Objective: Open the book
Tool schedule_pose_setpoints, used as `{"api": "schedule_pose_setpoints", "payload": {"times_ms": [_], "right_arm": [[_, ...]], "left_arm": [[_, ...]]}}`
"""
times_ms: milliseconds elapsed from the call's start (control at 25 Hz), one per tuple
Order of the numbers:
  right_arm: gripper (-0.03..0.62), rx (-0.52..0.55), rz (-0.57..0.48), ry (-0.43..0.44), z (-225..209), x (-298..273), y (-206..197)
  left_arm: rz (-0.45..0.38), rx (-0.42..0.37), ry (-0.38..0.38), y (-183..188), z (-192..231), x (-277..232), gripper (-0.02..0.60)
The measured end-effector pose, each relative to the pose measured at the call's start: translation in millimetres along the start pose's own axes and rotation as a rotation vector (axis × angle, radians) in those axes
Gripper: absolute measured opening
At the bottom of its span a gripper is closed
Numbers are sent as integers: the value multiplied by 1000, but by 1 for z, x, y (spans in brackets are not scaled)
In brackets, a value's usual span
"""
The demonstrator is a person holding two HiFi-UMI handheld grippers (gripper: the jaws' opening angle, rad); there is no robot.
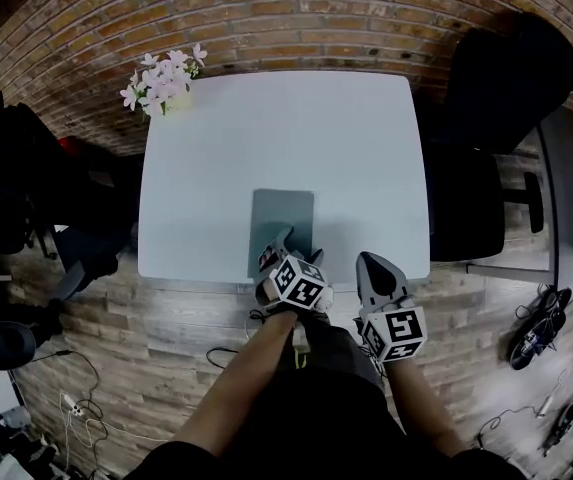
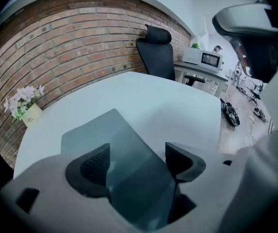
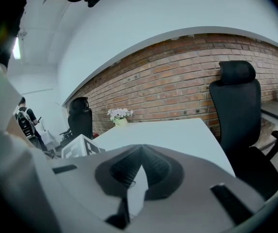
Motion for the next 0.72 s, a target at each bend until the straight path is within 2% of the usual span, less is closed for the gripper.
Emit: {"api": "schedule_pose_setpoints", "payload": {"times_ms": [120,360,560,640,720], "right_arm": [[11,2,-8,11,-3,-2,4],[11,6,-2,33,-7,-8,6],[11,3,4,47,-10,-12,7],[11,1,7,55,-9,-14,7],[11,3,10,62,-8,-17,7]], "left_arm": [[-10,46,-10,-1,3,3,345],[-6,44,-2,-4,5,2,337],[-54,116,-20,-2,8,8,252],[-58,94,-24,-2,5,9,232],[-53,-5,-27,2,-1,9,214]]}}
Point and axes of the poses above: the fingertips, and each gripper's own axes: x backward along the fingers, z to its left, y out of its top, the point moved 2 cm from there along x, backward along the fingers, and after that the axes turned 14 degrees about -x, right-handed, at the moved point
